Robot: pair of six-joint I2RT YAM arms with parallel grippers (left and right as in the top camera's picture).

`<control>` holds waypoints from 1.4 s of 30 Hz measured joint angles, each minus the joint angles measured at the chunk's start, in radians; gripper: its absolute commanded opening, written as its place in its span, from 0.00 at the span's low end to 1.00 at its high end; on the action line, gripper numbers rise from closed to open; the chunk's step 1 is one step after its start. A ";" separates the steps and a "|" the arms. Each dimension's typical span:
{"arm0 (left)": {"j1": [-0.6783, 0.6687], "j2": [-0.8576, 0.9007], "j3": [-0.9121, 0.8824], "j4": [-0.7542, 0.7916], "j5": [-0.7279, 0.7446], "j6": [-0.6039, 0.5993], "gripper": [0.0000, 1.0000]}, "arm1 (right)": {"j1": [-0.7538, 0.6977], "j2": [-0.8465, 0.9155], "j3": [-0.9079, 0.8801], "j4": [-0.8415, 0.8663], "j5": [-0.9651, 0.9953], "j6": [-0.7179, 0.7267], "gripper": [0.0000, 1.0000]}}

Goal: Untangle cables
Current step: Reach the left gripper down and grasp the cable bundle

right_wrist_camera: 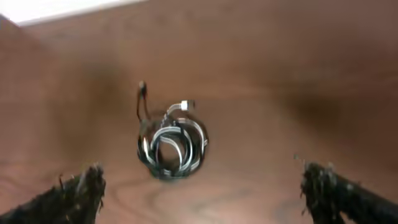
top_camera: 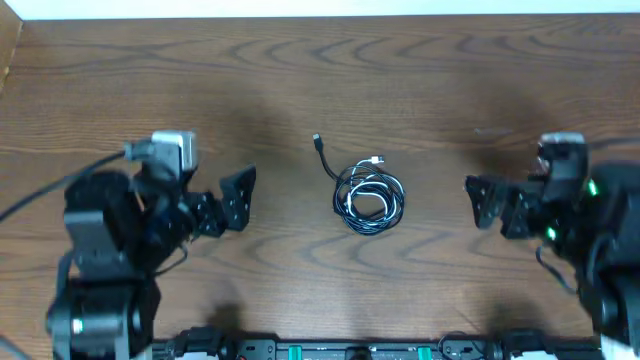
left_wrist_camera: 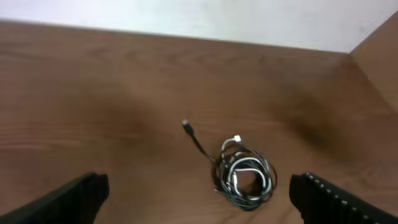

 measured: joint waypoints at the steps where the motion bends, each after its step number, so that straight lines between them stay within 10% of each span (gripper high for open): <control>1: 0.000 0.025 0.007 -0.007 0.013 -0.010 0.98 | 0.000 0.027 0.010 -0.007 -0.007 0.002 0.99; 14: -0.211 0.370 0.014 -0.159 0.070 0.077 0.98 | 0.053 0.210 0.019 -0.062 -0.055 -0.058 0.99; 24: -0.541 0.606 0.015 0.076 -0.238 0.192 0.98 | 0.054 0.209 0.033 -0.117 0.048 -0.066 0.99; 42: -0.556 0.897 0.018 0.346 -0.312 0.325 0.93 | 0.057 0.209 0.036 -0.109 0.050 -0.143 0.99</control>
